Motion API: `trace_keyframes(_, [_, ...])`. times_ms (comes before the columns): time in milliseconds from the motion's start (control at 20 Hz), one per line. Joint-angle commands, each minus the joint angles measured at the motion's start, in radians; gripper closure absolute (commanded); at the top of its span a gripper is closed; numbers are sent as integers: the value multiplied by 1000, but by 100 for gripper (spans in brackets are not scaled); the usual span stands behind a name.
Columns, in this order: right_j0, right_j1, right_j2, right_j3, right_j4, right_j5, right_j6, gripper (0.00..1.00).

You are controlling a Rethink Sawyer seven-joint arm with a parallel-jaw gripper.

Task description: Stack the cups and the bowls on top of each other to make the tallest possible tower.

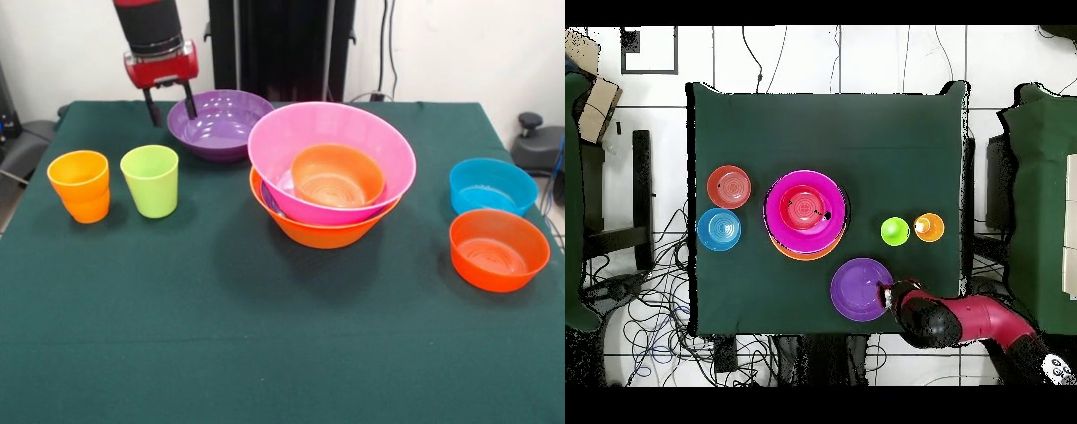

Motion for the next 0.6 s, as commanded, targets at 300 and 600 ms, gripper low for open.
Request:
trace_keyframes(300, [45, 196, -70, -239, -110, -104, -2, 0])
trace_keyframes(600, [45, 245, -57, -264, -91, -91, -32, 0])
